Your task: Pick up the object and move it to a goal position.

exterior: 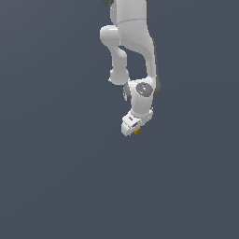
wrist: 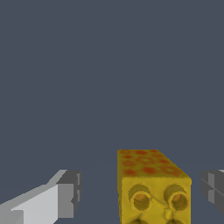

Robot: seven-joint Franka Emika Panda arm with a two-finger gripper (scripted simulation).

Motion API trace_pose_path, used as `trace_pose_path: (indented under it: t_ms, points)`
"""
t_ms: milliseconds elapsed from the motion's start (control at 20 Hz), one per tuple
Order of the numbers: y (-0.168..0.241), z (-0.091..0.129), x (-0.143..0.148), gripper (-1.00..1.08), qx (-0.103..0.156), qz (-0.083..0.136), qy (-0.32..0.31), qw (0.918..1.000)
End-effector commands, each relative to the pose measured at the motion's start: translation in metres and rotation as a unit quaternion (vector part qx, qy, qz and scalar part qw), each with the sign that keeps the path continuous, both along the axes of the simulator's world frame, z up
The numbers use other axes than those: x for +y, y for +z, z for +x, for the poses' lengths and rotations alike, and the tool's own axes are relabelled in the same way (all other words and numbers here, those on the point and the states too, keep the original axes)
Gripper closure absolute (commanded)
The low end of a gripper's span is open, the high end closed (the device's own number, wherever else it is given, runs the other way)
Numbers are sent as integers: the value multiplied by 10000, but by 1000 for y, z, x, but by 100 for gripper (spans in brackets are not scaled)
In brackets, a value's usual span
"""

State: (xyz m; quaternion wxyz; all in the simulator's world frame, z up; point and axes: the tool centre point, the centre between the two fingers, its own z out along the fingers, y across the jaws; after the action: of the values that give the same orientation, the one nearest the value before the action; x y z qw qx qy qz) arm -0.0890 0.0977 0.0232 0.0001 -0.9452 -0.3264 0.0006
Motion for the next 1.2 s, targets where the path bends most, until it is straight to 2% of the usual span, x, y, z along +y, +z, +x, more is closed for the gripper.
trace_pose_path:
  t_ms: [0,700,1150]
  points:
    - [-1,0,0,108,-6,0,0,10000]
    - [3,2,1,108,-6,0,0,10000]
    - [40,17,11,108,-6,0,0,10000]
